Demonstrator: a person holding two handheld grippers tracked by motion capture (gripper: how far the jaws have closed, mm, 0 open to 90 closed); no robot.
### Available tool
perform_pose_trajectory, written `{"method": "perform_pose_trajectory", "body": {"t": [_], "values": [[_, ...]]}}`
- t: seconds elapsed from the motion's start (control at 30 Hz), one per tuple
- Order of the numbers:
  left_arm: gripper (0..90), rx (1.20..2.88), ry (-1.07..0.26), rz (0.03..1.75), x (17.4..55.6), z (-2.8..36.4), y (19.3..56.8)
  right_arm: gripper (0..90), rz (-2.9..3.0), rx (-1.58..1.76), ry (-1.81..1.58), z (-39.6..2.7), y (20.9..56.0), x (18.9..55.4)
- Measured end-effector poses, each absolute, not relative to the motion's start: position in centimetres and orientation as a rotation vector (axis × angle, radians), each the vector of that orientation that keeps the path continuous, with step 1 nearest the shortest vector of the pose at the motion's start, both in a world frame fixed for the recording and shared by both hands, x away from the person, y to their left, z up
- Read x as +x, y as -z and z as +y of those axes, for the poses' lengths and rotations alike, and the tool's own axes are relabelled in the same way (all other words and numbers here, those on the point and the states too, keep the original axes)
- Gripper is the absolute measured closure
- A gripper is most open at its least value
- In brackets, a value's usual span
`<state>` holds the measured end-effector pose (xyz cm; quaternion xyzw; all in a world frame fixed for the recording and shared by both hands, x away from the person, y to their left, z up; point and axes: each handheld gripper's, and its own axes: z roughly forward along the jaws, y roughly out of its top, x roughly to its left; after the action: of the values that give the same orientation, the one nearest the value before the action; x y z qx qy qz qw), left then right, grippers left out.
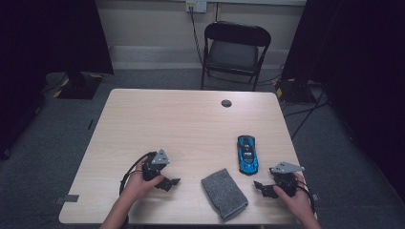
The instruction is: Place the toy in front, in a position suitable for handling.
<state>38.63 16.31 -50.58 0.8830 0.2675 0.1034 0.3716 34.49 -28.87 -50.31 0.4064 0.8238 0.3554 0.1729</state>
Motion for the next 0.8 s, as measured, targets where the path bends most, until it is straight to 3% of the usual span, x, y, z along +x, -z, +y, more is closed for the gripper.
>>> {"method": "perform_pose_trajectory", "body": {"t": [0.57,0.8], "values": [[0.0,2.264,-0.266,0.686,38.6,16.3,50.6,15.5,2.304,1.284,-0.961,-29.0,49.7,34.9],[0.0,2.265,-0.266,0.685,38.6,16.3,50.6,16.1,2.189,1.405,-0.913,-27.8,47.3,36.5]]}}
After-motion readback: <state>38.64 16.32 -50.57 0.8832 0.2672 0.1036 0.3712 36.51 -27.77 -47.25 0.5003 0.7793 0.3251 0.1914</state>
